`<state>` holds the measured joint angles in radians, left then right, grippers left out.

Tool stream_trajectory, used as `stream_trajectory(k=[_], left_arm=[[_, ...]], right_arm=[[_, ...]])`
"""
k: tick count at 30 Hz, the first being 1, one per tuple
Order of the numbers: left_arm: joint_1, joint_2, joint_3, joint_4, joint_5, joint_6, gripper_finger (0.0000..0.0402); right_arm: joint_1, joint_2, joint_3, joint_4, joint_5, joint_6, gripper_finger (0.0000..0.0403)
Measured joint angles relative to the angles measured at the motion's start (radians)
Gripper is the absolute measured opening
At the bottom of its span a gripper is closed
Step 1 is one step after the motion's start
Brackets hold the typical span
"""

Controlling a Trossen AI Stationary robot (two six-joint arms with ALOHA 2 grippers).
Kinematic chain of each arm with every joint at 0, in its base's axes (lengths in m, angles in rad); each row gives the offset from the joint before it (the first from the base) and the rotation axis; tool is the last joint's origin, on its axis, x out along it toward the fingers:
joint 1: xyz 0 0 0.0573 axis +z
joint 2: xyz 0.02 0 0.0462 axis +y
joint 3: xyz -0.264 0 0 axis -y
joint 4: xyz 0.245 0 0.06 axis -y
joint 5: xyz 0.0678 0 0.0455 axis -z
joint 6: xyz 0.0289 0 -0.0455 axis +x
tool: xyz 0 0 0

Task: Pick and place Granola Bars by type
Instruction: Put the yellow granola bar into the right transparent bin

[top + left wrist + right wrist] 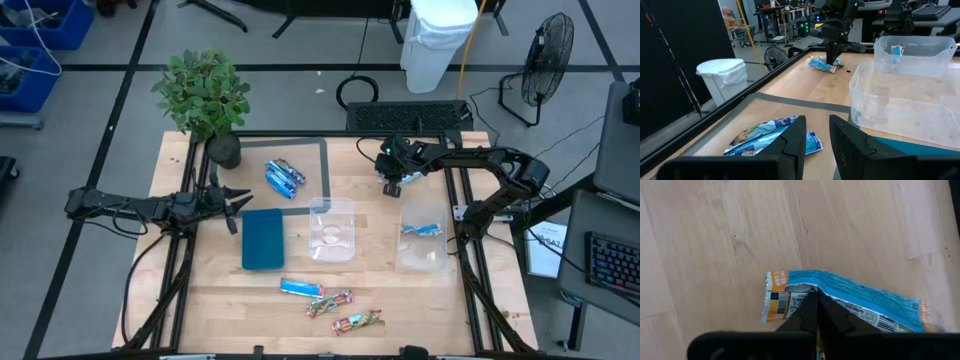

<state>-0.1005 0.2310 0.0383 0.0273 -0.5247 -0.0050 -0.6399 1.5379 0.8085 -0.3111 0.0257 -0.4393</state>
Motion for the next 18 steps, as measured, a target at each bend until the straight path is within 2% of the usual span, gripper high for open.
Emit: stream_trajectory(k=[18], left_arm=[[0.000, 0.000, 0.000, 0.000, 0.000, 0.006, 0.0093]], right_arm=[[0.074, -0.082, 0.000, -0.005, 0.000, 0.012, 0.0000]])
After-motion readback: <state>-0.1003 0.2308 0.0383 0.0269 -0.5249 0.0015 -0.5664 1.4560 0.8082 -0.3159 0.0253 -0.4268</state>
